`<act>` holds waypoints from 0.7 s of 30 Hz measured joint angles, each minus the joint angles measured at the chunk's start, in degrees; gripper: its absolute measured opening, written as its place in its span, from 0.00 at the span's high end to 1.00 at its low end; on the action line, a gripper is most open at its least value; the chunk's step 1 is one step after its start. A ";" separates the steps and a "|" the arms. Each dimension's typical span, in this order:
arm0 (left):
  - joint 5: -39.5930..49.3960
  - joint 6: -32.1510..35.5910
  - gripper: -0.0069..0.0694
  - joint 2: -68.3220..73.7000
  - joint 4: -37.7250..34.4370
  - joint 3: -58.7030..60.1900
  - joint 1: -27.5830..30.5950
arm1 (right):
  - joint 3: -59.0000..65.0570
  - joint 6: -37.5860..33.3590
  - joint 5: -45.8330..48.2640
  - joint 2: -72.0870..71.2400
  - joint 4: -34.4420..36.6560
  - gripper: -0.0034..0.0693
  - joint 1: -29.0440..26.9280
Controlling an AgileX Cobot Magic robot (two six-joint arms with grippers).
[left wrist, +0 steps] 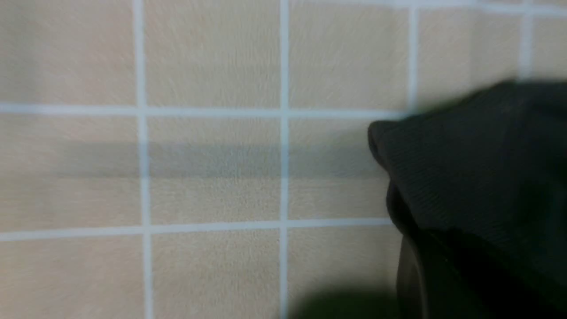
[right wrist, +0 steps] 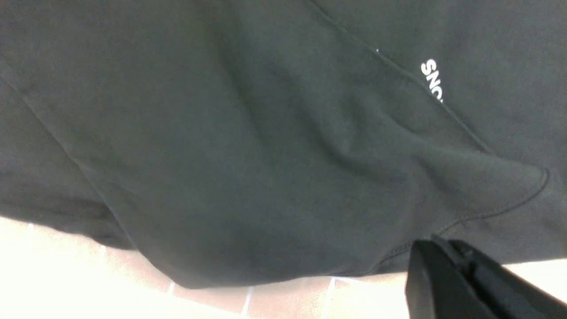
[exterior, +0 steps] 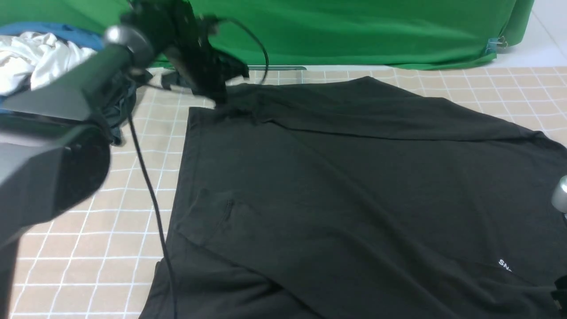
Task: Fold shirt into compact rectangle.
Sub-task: 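Fold the left side of the dark shirt inward over its body with the left gripper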
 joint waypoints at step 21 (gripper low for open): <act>13.69 2.48 0.87 -16.20 -5.66 7.95 0.41 | 0.00 0.00 0.40 0.00 0.00 0.89 0.00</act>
